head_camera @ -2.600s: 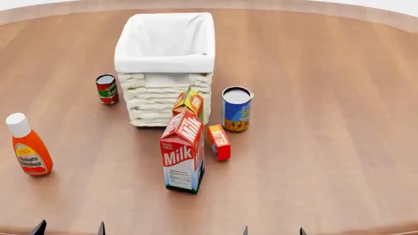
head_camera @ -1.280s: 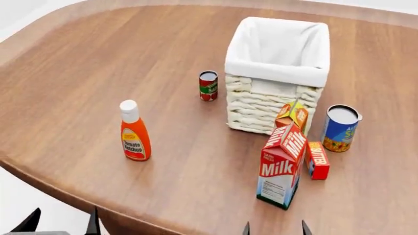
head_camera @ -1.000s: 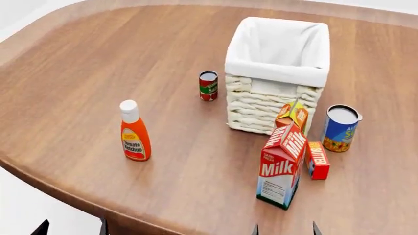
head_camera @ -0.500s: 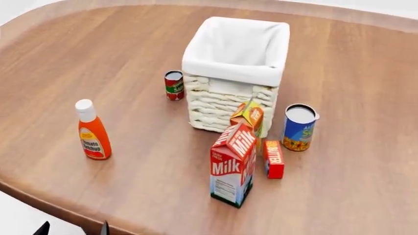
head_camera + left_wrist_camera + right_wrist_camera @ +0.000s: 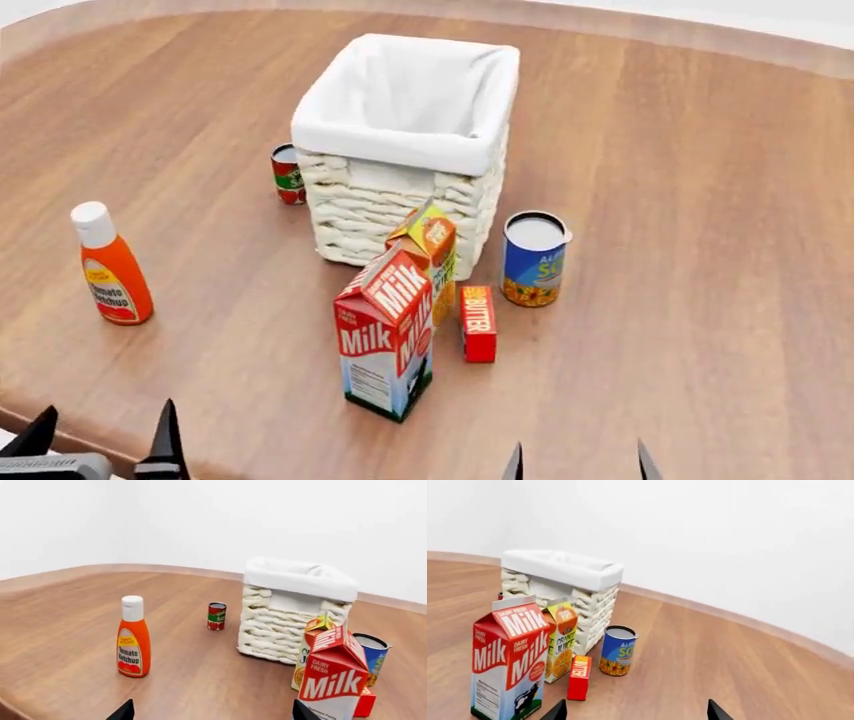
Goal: Pick up the butter and put it in the basket.
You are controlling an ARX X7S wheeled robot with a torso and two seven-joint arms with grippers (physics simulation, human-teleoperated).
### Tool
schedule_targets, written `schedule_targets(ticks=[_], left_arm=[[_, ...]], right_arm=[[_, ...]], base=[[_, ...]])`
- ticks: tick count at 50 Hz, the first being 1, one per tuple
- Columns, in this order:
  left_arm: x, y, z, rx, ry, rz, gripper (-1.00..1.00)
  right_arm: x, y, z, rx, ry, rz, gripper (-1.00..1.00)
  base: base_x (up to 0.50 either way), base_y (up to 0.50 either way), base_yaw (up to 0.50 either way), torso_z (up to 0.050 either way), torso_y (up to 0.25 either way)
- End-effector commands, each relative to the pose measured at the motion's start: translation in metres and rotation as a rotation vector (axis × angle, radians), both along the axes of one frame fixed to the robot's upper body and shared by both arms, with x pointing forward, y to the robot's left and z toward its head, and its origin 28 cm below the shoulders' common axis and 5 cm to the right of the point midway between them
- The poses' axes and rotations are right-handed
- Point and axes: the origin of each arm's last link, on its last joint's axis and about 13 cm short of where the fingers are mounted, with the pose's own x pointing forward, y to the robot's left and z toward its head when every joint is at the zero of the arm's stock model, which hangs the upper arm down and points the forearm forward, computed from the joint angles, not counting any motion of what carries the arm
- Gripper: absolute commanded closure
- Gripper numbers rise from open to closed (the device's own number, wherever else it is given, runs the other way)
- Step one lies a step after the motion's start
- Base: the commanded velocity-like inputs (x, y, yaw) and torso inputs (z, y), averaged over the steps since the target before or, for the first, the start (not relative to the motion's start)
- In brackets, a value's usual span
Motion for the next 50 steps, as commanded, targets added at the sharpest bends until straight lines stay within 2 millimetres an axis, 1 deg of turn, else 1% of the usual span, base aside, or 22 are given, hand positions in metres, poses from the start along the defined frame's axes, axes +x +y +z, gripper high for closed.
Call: schedule_targets(ticks=[1,8,11,14,17,21,26,31,34,39,50], left_arm=[[0.005,0.005,0.006,-0.005,-0.007,0.014,-1.0],[0.006,0.006,0.007,-0.004,-0.007,0.015,-1.0],[0.008,0.009,0.011,-0.009,-0.012,0.024,-1.0],[0.015,0.017,0.021,-0.034,-0.019,0.056,-1.0],[0.018,0.021,0.023,-0.044,-0.018,0.073,-1.0],[0.017,0.02,0.023,-0.045,-0.017,0.075,-1.0],[0.017,0.02,0.024,-0.043,-0.019,0.074,-1.0],[0.019,0.025,0.029,-0.056,-0.028,0.086,-1.0],[0.021,0.029,0.035,-0.072,-0.034,0.097,-1.0],[0.025,0.037,0.04,-0.01,-0.028,0.116,-1.0],[0.023,0.039,0.044,-0.002,-0.048,0.136,-1.0]], right_arm=[[0.0,0.001,0.003,-0.009,-0.018,-0.007,-1.0],[0.0,0.001,0.003,-0.018,-0.019,-0.017,-1.0],[-0.001,0.0,0.004,-0.016,-0.02,-0.019,-1.0],[-0.003,-0.002,0.006,0.011,-0.031,-0.035,-1.0],[-0.004,-0.003,0.005,0.023,-0.028,-0.039,-1.0],[-0.004,-0.003,0.005,0.013,-0.024,-0.044,-1.0],[-0.005,-0.003,0.006,0.0,-0.026,-0.052,-1.0],[-0.006,-0.003,0.007,0.002,-0.026,-0.048,-1.0],[-0.006,-0.003,0.007,-0.001,-0.02,-0.043,-1.0],[-0.006,-0.003,0.007,0.005,-0.024,-0.04,-1.0],[-0.01,-0.002,0.008,0.002,-0.022,-0.045,-1.0]], base=[[0.0,0.0,0.0,0.0,0.0],[0.0,0.0,0.0,0.0,0.0],[0.0,0.0,0.0,0.0,0.0],[0.0,0.0,0.0,0.0,0.0],[0.01,-0.05,0.0,0.0,0.0],[0.09,-0.36,0.0,0.0,0.0],[0.0,0.0,0.0,0.0,0.0],[0.0,0.0,0.0,0.0,0.0],[0.0,0.0,0.0,0.0,0.0],[0.48,0.13,0.0,0.0,0.0],[0.48,0.13,0.0,0.0,0.0]])
